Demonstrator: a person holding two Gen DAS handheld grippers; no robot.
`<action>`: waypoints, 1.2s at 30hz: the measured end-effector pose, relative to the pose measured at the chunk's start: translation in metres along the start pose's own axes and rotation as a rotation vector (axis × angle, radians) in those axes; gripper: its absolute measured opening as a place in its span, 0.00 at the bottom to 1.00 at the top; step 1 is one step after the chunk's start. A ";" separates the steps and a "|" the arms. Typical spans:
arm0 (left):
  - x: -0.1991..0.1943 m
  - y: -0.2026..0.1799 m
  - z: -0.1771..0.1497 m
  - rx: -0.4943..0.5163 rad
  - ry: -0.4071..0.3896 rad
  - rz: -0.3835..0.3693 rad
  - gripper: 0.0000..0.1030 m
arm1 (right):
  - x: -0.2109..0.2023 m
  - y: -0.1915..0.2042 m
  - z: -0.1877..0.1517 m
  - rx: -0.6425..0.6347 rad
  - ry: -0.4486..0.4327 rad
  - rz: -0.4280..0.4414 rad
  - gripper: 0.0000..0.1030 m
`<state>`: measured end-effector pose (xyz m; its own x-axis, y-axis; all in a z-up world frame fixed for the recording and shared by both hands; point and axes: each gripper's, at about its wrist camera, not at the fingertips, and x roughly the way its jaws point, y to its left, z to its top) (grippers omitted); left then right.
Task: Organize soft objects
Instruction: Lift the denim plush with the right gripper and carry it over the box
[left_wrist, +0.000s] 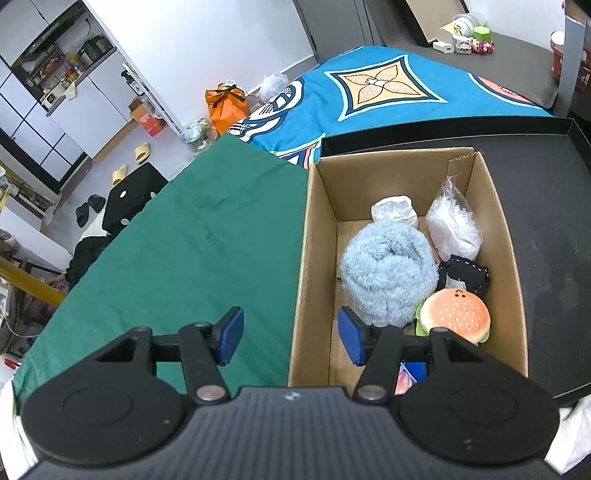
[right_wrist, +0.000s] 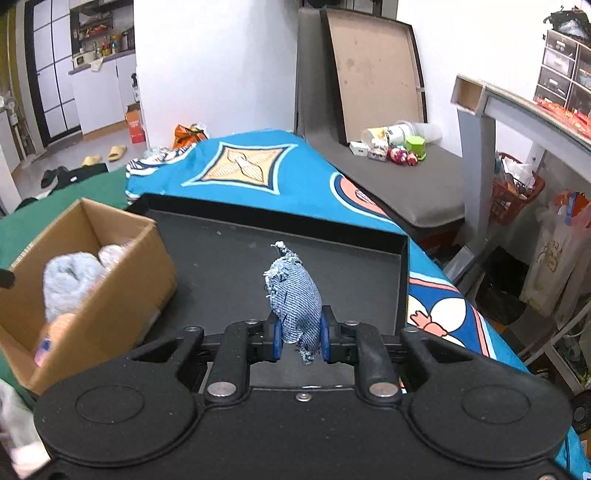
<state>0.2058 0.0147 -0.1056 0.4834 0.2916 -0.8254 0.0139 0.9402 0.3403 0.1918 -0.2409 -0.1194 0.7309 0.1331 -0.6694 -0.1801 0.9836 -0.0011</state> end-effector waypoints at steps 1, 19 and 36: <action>0.000 0.002 -0.001 -0.003 -0.003 -0.004 0.53 | -0.004 0.003 0.002 -0.001 -0.008 0.005 0.18; 0.011 0.024 -0.013 -0.051 0.029 -0.148 0.41 | -0.044 0.087 0.029 -0.071 -0.071 0.105 0.18; 0.032 0.028 -0.021 -0.028 0.155 -0.179 0.17 | -0.039 0.155 0.036 -0.115 -0.005 0.239 0.19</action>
<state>0.2034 0.0540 -0.1323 0.3352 0.1412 -0.9315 0.0620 0.9833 0.1713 0.1589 -0.0895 -0.0666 0.6617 0.3607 -0.6573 -0.4216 0.9039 0.0716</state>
